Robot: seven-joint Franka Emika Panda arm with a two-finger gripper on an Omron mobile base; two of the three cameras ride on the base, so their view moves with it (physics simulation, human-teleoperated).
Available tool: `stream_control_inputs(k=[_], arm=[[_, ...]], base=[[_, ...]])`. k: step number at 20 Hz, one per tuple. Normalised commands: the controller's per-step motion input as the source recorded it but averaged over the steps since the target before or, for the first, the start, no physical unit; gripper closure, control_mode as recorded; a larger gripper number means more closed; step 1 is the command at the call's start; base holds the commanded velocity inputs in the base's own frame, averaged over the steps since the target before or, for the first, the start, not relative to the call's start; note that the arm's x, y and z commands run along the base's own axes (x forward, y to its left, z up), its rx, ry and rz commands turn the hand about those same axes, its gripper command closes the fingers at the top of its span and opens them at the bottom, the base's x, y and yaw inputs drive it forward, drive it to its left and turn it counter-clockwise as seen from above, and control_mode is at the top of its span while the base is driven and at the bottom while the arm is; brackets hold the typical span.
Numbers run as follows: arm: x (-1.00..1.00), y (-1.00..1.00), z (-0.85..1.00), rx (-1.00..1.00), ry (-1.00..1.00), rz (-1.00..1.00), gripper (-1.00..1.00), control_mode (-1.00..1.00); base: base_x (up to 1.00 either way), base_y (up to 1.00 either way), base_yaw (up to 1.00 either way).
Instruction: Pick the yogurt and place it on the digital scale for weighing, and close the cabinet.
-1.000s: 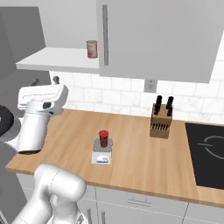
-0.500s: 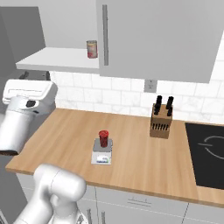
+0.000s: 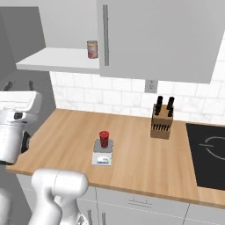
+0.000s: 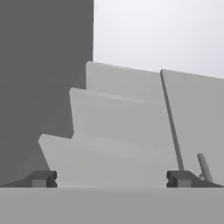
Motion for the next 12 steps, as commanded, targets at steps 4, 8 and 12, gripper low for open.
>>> stream_control_inputs(k=[4, 8, 12], arm=[[-1.00, 0.02, 0.14, -0.03, 0.01, 0.02, -1.00, -1.00], [-1.00, 0.00, 0.30, 0.00, 0.13, 0.02, -1.00, -1.00], [-1.00, 0.24, 0.38, -0.09, 0.04, -0.01, -1.00, -1.00]], base=[[0.00, 0.00, 0.00], [0.00, 0.00, 0.00], [0.00, 0.00, 0.00]])
